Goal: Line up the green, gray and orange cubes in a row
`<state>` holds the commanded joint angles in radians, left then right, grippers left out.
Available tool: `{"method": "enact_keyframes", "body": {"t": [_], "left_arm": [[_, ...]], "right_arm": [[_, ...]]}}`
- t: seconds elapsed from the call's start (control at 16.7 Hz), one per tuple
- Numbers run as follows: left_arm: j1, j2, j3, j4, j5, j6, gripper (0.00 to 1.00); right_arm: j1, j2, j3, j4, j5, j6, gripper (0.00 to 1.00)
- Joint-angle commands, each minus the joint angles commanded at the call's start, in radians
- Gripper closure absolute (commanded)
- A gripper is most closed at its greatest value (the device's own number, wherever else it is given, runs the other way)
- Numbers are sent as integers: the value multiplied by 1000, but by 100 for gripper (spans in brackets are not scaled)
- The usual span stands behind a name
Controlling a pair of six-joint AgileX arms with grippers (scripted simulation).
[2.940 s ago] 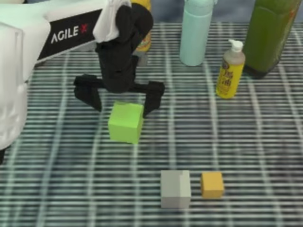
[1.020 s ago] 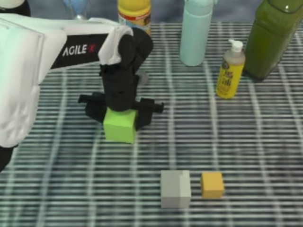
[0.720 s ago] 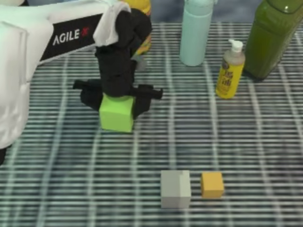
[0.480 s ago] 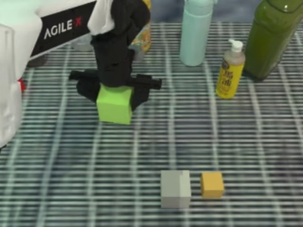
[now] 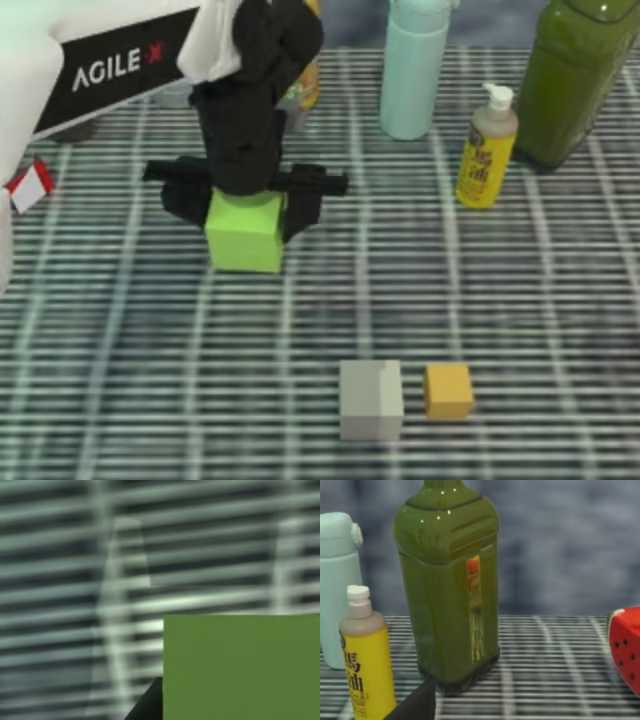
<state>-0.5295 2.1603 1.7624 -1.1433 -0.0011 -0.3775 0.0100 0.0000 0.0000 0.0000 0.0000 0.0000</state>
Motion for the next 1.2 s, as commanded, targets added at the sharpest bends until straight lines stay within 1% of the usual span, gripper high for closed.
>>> {"method": "enact_keyframes", "body": {"t": [0.36, 0.54, 0.66, 0.96, 1.2], "left_arm": [[-106, -266, -382, 71, -2, -204, 100], [-148, -369, -498, 101, -2, -283, 100], [-159, -394, -523, 109, -2, -303, 100], [-155, -384, -533, 123, -3, -299, 100], [-157, -335, -618, 268, -4, -301, 100]], "right_arm": [[0, 0, 0, 0, 0, 0, 0], [0, 0, 0, 0, 0, 0, 0], [0, 0, 0, 0, 0, 0, 0], [0, 0, 0, 0, 0, 0, 0], [0, 0, 0, 0, 0, 0, 0]]}}
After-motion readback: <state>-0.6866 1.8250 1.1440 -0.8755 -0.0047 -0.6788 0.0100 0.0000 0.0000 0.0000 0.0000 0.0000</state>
